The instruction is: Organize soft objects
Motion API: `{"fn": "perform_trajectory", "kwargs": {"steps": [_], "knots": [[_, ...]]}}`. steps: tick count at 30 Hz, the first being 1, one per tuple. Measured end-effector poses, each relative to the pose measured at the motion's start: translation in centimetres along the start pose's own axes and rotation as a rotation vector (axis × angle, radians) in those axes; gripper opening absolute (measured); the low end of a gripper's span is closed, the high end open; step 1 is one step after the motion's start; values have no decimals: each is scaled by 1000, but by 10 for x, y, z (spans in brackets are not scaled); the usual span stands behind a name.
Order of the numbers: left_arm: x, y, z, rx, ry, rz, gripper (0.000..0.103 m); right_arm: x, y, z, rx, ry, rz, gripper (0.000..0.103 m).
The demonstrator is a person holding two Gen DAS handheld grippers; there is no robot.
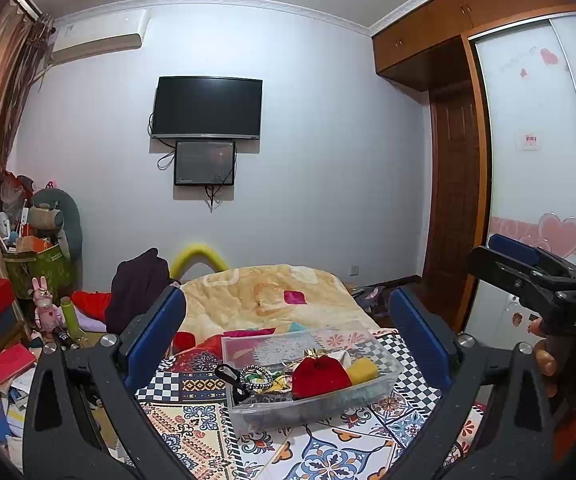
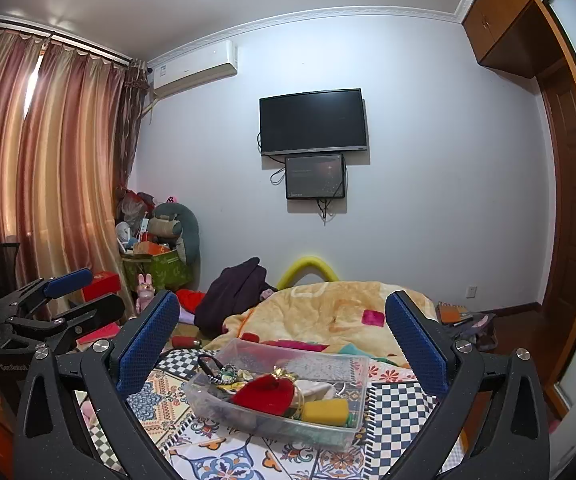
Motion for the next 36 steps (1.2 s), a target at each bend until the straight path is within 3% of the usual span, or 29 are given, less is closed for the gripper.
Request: {"fn": "perform_trajectory", "kwargs": {"steps": [36], "knots": [[-4,1,0,2,-3,-7,103,0,2,1,10,-2,0,103]]}}
Point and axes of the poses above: each gripper's, at about its wrist camera, not at the fingertips, and y roughly against the way its jaws point, z to its right, x to its top, the point moved 4 cm from there along -y, roughly the way its jaws point, and after that the axes turned 1 degree about -y, right-handed, at the moved point
